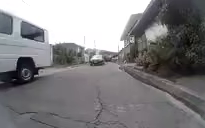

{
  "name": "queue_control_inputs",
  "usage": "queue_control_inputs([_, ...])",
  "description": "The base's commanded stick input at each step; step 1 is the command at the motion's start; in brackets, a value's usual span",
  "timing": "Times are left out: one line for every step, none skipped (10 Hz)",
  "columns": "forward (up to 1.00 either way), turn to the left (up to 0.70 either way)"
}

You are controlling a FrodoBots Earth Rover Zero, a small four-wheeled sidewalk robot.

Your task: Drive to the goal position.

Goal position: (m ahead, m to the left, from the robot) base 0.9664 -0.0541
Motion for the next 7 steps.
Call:
queue_control_inputs([1.0, -0.39])
queue_control_inputs([1.0, -0.39])
queue_control_inputs([1.0, -0.3])
queue_control_inputs([1.0, 0.01])
queue_control_inputs([1.0, 0.01])
queue_control_inputs([1.0, 0.01])
queue_control_inputs([1.0, 0.01])
